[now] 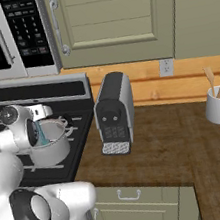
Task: Put the sweet potato and mushroom in the pot. Retrieve the spatula and lightly stir the vegetables in the pot.
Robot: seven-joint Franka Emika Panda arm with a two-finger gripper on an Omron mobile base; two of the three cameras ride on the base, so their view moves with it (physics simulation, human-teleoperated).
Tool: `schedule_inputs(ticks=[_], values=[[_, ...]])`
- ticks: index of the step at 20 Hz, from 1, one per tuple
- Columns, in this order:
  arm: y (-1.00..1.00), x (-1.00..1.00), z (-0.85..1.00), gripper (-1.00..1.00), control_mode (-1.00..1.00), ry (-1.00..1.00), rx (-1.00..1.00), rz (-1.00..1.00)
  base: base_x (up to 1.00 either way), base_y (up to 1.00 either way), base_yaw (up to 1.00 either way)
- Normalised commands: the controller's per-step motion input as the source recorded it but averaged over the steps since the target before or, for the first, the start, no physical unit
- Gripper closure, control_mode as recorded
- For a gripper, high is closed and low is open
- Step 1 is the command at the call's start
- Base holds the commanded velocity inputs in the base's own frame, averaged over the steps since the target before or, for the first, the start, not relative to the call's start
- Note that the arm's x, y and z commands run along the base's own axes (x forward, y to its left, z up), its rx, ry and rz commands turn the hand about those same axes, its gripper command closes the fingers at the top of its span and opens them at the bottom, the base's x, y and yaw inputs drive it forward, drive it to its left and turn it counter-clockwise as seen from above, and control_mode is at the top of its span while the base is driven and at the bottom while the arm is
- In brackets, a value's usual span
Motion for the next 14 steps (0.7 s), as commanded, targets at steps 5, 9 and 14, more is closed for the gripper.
schedule_inputs(ticks=[5, 9, 14], values=[[0.00, 0.00, -0.60, 1.00, -1.00, -0.23, -0.02, 0.02, 0.00, 0.00, 0.00], [0.00, 0.00, -0.21, 1.00, -1.00, -0.37, 0.00, 0.04, 0.00, 0.00, 0.00], [0.05, 0.00, 0.05, 1.00, -1.00, -0.15, 0.00, 0.01, 0.00, 0.00, 0.00]])
